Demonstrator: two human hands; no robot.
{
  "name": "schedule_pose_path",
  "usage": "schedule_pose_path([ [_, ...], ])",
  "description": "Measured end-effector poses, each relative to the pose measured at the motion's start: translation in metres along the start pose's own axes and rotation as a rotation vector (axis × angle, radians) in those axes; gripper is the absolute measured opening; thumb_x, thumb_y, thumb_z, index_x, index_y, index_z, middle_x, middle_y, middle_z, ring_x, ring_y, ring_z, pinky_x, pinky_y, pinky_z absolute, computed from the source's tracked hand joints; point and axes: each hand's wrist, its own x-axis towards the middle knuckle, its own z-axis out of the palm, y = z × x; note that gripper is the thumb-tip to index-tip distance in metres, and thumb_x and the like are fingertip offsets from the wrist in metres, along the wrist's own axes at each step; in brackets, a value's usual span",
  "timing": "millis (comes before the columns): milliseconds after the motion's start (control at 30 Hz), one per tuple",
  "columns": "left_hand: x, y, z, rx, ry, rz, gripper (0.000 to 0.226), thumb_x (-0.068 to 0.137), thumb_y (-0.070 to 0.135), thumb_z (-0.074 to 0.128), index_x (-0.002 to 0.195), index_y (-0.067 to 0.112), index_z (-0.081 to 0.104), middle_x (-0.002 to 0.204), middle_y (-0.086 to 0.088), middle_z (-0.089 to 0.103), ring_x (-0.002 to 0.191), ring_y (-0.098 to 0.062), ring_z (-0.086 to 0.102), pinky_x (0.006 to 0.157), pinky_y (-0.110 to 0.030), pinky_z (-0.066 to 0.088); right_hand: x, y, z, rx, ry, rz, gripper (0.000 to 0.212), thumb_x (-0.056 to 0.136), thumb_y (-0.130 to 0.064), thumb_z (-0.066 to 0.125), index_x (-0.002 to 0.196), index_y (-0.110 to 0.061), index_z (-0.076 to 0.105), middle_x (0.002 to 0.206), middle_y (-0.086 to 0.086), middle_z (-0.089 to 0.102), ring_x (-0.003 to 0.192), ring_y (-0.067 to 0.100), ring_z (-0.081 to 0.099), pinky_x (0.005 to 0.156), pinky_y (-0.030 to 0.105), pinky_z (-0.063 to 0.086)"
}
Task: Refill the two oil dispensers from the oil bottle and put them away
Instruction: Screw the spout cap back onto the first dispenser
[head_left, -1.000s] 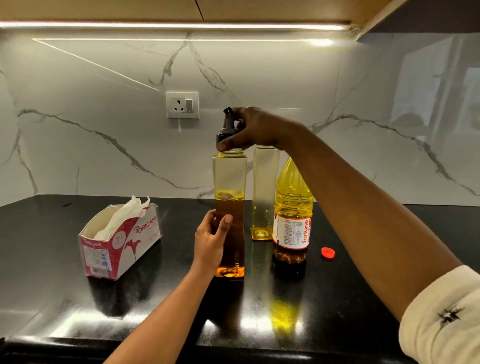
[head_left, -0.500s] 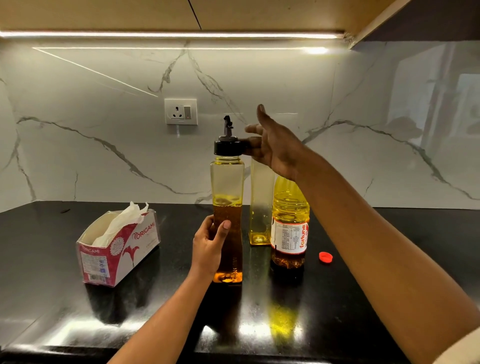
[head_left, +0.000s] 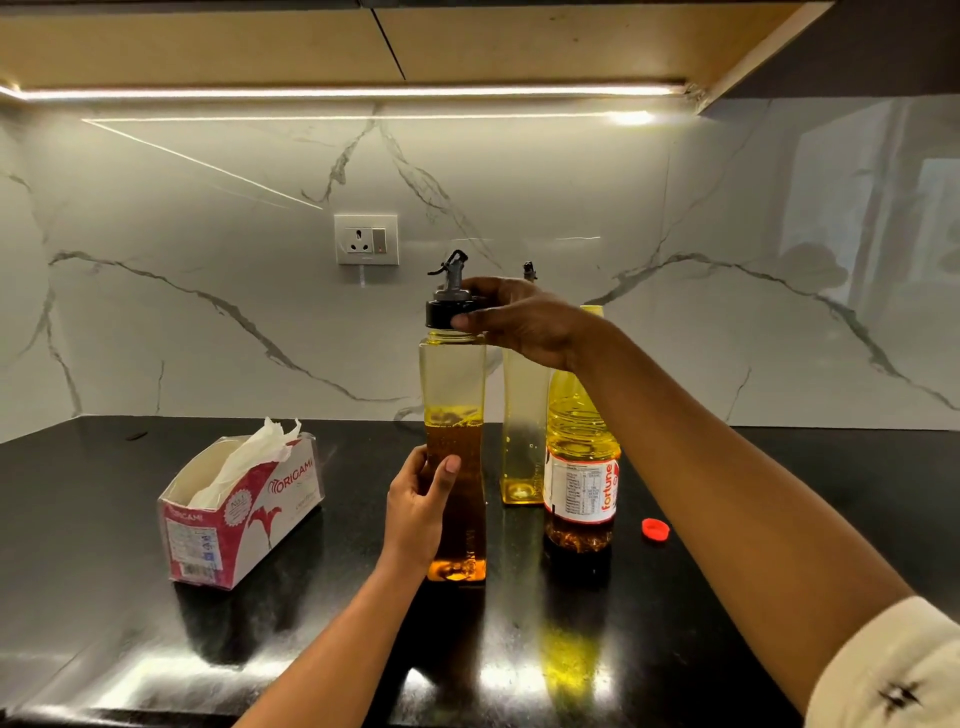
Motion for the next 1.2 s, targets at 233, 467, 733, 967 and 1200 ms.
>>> schedule_pose_path([
  [233,0.001,-0.001,0.0,0.006,0.002,-0.004,0.08,0.05,0.081,0.07,0.103,0.021,0.062,0.092,-0.002,0.072,0.089,-0.025,0.07,0.076,-0.033,0.056,0.007,-0.003,0.021,-0.5,0.229,0.008,0.07,0.076,-0.036,0.074,0.129,-0.015,0.033,0.121,0.009,0.052,0.109,0.02,0.051,0.088,0.024,0.044],
  [467,0.001,-0.002,-0.001,0.001,0.002,-0.007,0.079,0.05,0.08,0.071,0.102,0.021,0.063,0.091,-0.004,0.072,0.088,-0.025,0.07,0.072,-0.031,0.057,0.002,-0.002,-0.007,0.04,-0.086,0.062,0.04,0.091,0.002,0.05,0.128,-0.014,0.048,0.122,0.005,0.057,0.114,0.021,0.053,0.104,0.036,0.036],
  [733,0.001,-0.001,0.001,-0.005,-0.006,-0.006,0.082,0.049,0.08,0.071,0.103,0.02,0.062,0.092,-0.004,0.072,0.087,-0.023,0.07,0.073,-0.027,0.056,0.002,-0.003,0.02,-0.443,0.161,0.026,0.072,0.078,-0.029,0.073,0.135,-0.016,0.03,0.123,0.006,0.052,0.12,0.025,0.047,0.097,0.027,0.038],
  [967,0.001,0.0,0.0,-0.008,-0.002,-0.009,0.085,0.048,0.081,0.071,0.104,0.019,0.062,0.091,-0.003,0.073,0.087,-0.023,0.07,0.071,-0.026,0.056,0.0,-0.005,0.008,-0.074,0.011,0.036,0.038,0.089,-0.006,0.057,0.126,-0.013,0.051,0.134,0.016,0.052,0.121,0.026,0.05,0.106,0.04,0.033],
  [1200,0.001,-0.001,0.0,-0.01,-0.006,-0.013,0.084,0.048,0.081,0.071,0.105,0.02,0.062,0.094,-0.004,0.072,0.089,-0.023,0.07,0.071,-0.027,0.056,0.012,-0.01,0.035,-0.561,0.26,0.098,0.097,0.069,-0.045,0.077,0.141,-0.01,0.021,0.131,0.012,0.046,0.123,0.027,0.044,0.104,0.037,0.039],
])
